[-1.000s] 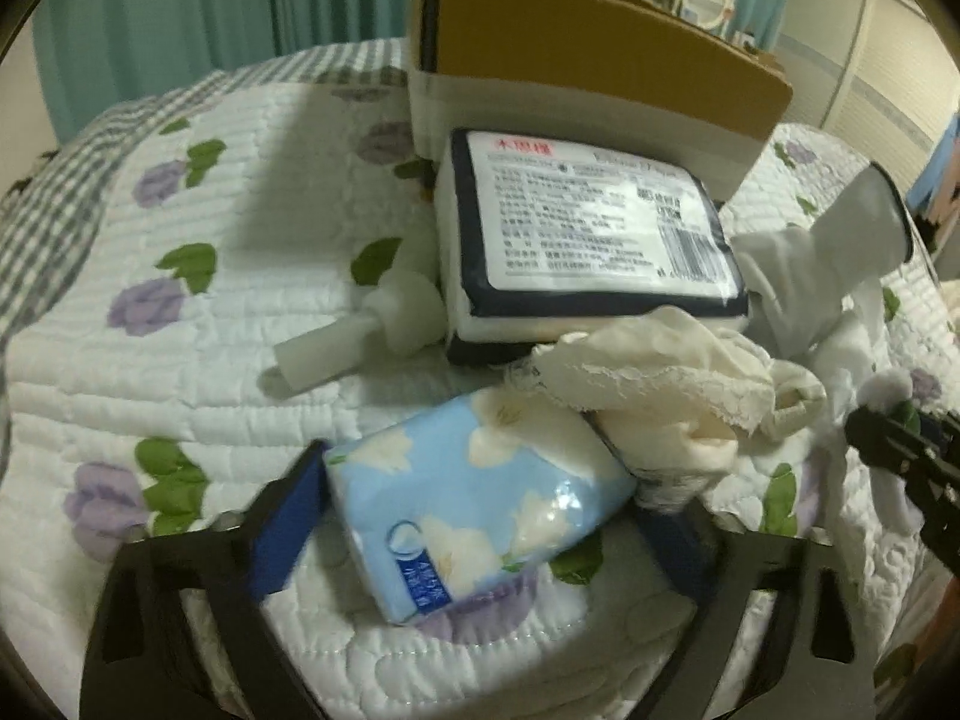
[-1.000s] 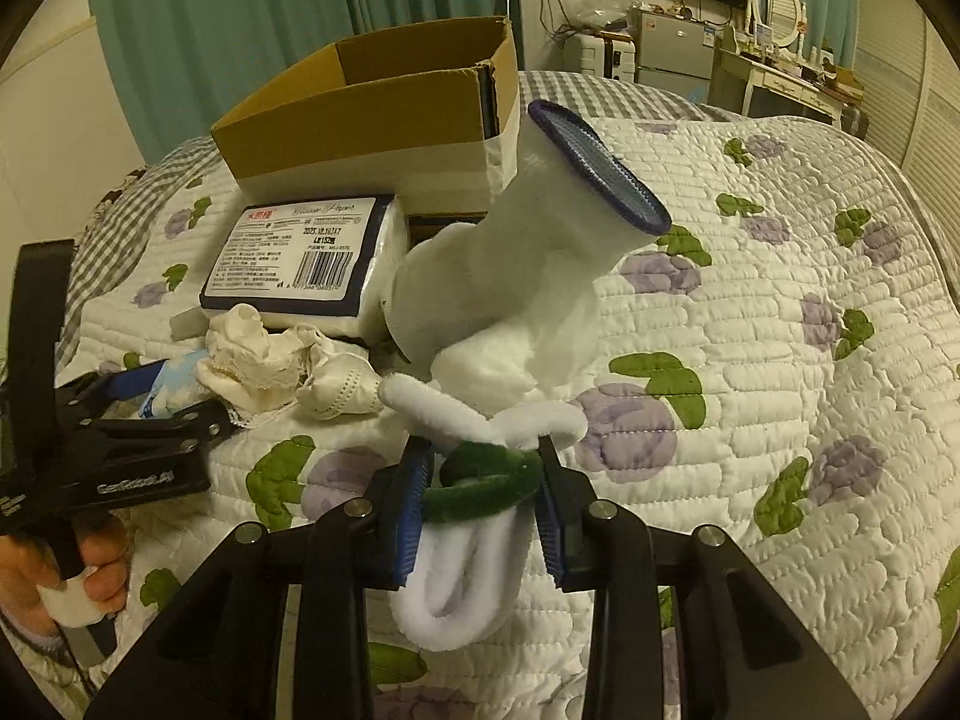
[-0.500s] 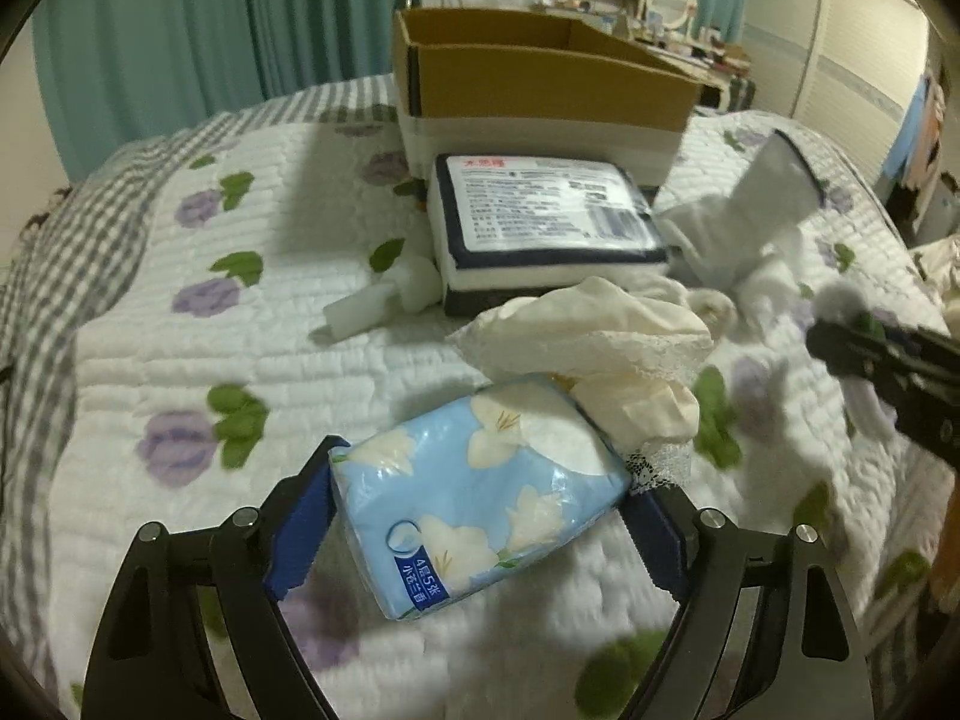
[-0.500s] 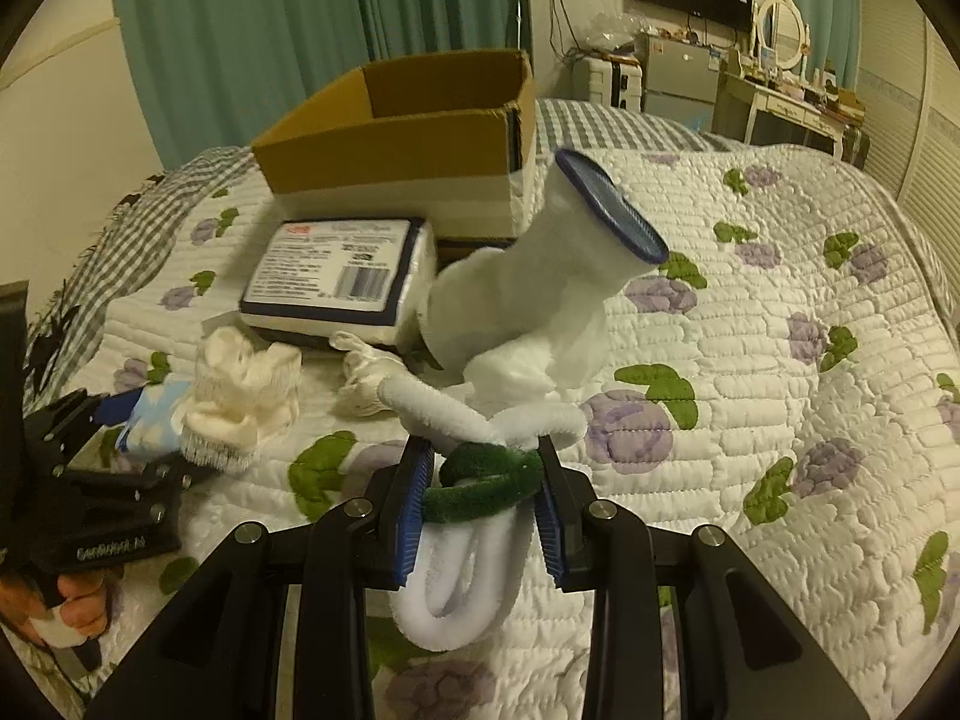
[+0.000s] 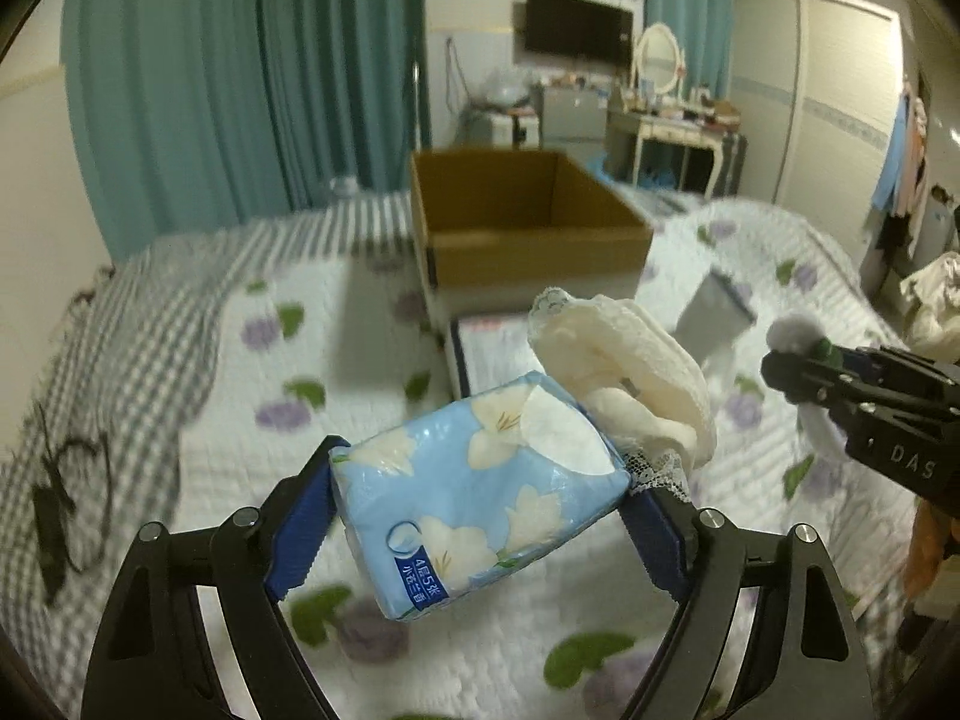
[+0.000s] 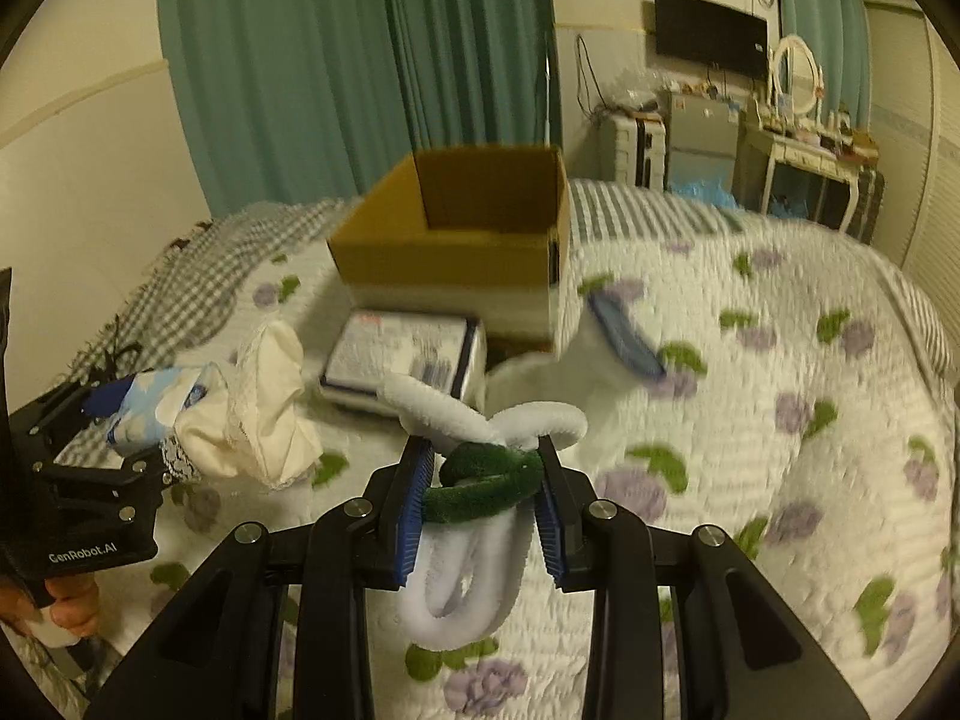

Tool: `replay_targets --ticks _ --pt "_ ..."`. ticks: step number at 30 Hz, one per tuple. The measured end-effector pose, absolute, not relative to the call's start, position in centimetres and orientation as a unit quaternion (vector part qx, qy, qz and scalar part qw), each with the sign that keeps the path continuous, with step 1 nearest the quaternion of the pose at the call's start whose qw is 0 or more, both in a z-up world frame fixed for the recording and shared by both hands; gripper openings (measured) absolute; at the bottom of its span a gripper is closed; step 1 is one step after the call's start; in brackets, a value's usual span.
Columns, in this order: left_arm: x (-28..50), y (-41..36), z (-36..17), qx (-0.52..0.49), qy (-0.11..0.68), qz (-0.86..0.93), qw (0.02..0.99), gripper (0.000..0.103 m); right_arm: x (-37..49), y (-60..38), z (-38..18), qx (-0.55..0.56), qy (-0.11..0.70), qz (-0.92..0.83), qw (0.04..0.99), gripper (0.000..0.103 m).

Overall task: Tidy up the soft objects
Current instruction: 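Carry both items over the cardboard box and open both tools to drop them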

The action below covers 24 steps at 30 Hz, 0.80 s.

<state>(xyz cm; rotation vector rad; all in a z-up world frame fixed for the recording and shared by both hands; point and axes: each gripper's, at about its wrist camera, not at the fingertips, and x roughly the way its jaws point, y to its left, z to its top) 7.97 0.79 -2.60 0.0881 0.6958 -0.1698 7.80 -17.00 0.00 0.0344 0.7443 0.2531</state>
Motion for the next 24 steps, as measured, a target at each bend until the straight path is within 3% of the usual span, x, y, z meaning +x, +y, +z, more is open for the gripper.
replay_targets --ticks 11,18,24 --pt "18.4 -1.3 3.5 0.066 0.277 -0.069 0.956 0.086 16.8 -16.4 7.6 -0.036 0.308 0.137 0.941 0.032" --pt "28.2 -2.3 2.1 0.086 0.291 -0.056 0.951 0.086 27.3 -15.9 8.9 -0.028 0.311 0.154 0.938 0.032" --pt "33.3 -3.3 -0.9 0.100 0.308 -0.065 0.944 0.086 34.7 -14.7 5.8 -0.029 0.340 0.161 0.926 0.032"
